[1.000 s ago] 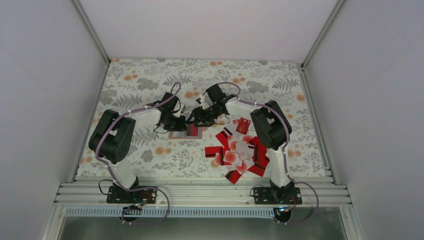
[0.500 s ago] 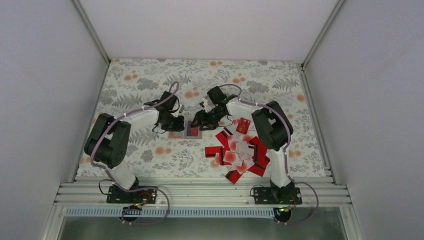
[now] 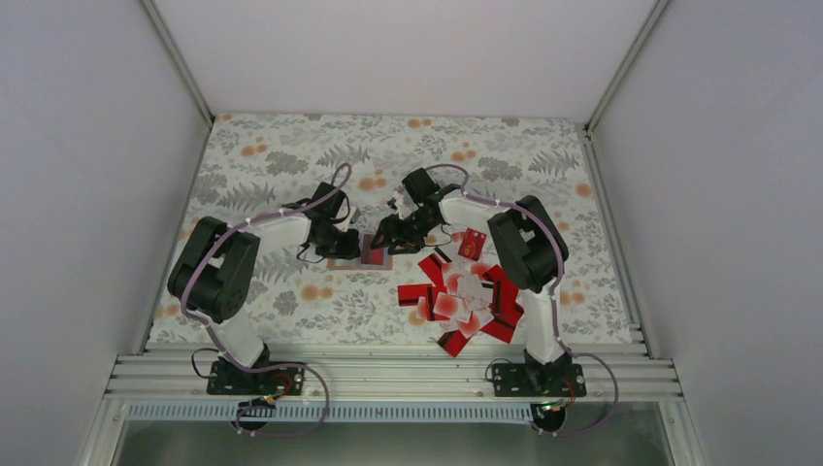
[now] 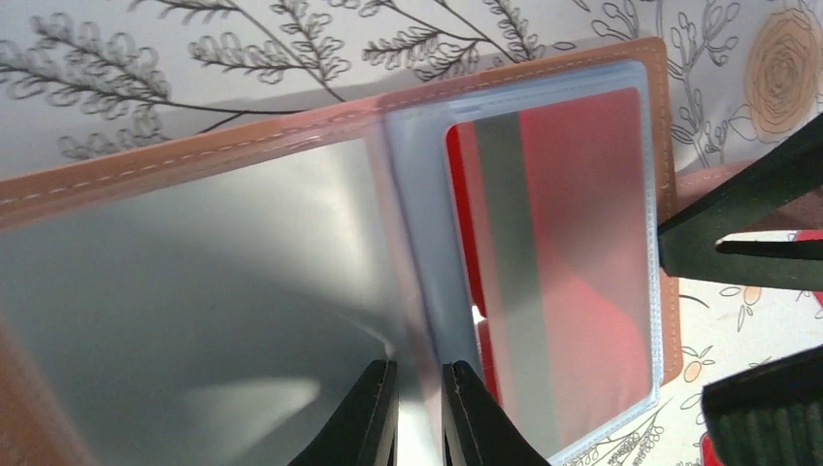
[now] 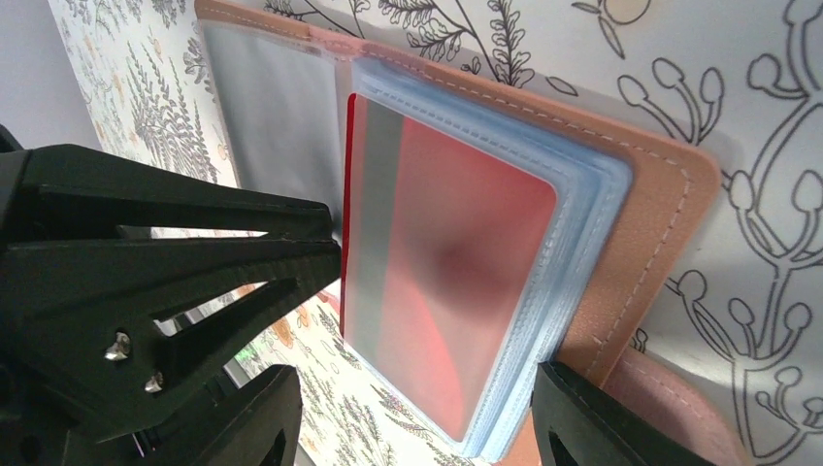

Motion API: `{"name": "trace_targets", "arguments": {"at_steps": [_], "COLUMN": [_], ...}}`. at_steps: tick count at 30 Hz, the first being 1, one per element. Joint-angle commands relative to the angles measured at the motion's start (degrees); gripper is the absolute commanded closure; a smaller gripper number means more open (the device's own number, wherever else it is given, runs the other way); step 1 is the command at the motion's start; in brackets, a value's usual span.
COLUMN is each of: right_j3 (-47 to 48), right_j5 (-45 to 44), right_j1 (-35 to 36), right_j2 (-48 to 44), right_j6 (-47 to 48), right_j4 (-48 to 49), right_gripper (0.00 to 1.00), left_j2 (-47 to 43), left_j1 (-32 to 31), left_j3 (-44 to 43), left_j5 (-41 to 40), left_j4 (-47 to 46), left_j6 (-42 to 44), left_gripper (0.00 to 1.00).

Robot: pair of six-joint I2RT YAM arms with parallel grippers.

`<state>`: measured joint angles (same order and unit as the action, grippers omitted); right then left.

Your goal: Put the credit cards into the card holder

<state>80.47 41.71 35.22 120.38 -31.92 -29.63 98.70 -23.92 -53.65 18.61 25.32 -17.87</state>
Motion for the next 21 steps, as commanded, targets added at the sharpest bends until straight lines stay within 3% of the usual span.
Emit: {"name": "trace_targets", "arguments": {"at_steps": [1, 21], "right_j3": [1.3, 5.2], "right_j5": [1.0, 6.4], "right_j1": [0.1, 1.1], "right_j2": [1.9, 5.4], "right_j6": [0.2, 0.8], "right_j4": [-1.3, -2.1], "right_gripper": [0.39, 0.41], "left_j2": [2.2, 3.6], "left_j1": [-0.8, -1.5], "left_j3": [0.8, 2.1], "left_j5": [1.9, 3.8], "left_j4": [-2.0, -4.4], "left_j6": [1.7, 0.9], "left_gripper": [0.86, 0.86]}}
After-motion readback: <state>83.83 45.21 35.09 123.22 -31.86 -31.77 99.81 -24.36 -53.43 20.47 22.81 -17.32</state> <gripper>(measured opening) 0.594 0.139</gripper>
